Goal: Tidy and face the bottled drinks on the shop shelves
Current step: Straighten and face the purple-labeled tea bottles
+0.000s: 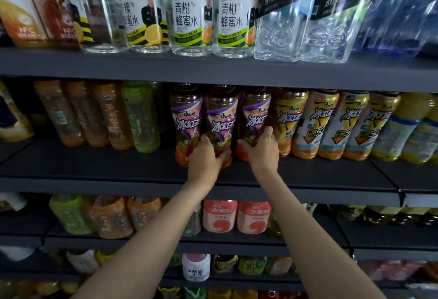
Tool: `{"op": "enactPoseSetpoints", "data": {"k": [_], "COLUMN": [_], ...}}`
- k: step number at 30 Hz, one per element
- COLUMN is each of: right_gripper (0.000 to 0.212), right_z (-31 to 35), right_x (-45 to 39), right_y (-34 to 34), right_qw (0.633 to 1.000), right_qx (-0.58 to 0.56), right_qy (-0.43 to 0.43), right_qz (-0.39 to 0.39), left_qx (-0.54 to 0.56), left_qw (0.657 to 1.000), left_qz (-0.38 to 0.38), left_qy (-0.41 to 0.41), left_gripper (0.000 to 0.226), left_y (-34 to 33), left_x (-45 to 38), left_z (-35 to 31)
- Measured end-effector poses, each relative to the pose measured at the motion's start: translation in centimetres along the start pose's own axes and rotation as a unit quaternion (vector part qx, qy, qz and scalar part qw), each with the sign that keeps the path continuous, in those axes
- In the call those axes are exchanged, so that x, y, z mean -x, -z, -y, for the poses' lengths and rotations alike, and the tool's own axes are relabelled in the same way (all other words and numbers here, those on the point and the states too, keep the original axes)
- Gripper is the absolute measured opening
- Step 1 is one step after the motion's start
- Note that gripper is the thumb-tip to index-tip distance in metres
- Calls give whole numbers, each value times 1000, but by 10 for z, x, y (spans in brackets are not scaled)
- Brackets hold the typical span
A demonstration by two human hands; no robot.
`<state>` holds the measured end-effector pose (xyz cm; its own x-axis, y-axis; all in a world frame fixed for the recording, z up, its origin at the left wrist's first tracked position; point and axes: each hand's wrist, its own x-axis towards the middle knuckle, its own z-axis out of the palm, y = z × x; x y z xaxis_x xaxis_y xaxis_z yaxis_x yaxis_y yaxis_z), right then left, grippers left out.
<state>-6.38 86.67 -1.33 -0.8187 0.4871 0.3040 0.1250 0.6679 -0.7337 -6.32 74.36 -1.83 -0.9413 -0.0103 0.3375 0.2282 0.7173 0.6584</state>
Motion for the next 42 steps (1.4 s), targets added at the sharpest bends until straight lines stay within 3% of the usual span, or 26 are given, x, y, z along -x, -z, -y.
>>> {"op": "enactPoseSetpoints", "data": {"k": [7,13,15,18,20,23,27,29,31,33,35,37,39,41,42], "right_gripper": [58,55,45,27,27,50,93,108,85,62,61,63,58,52,52], "right_z": [0,-2,-4,16,43,73,99,110,119,124,128,133,137,140,140], "right_x": [0,0,9,35,56,81,110,123,135,142,145,144,144,146,146], "right_y": [-2,12,21,35,38,27,0,-10,-15,-12,-3,7,17,25,27], "right_qw": [1000,998,1000,988,969,931,930,911,882,858,846,840,827,823,824], "right_qx": [6,5,2,-107,-244,-350,-337,-373,-427,-471,-497,-515,-538,-547,-543], "right_qy": [22,-15,11,70,32,-49,-113,-156,-185,-198,-188,-171,-159,-148,-152], "right_qz": [-9,58,6,-90,-24,96,96,87,69,60,42,33,33,45,49], "left_qx": [49,133,163,212,228,216,82,13,7,75,212,372,470,522,506], "left_qw": [998,986,977,960,956,960,982,983,981,980,955,860,788,777,804], "left_qz": [30,94,133,180,185,172,116,84,83,119,207,324,358,319,293], "left_qy": [-4,-20,-24,-17,-25,-43,-124,-160,-178,-142,-25,128,172,148,113], "left_gripper": [58,62,63,57,47,35,49,58,59,58,56,57,54,51,49], "left_y": [9,34,47,67,81,105,136,151,166,181,197,206,207,205,205], "left_x": [-1,22,29,34,34,37,46,54,58,59,57,60,63,64,66], "left_z": [3,17,24,39,48,60,77,83,90,95,99,100,100,96,92]}}
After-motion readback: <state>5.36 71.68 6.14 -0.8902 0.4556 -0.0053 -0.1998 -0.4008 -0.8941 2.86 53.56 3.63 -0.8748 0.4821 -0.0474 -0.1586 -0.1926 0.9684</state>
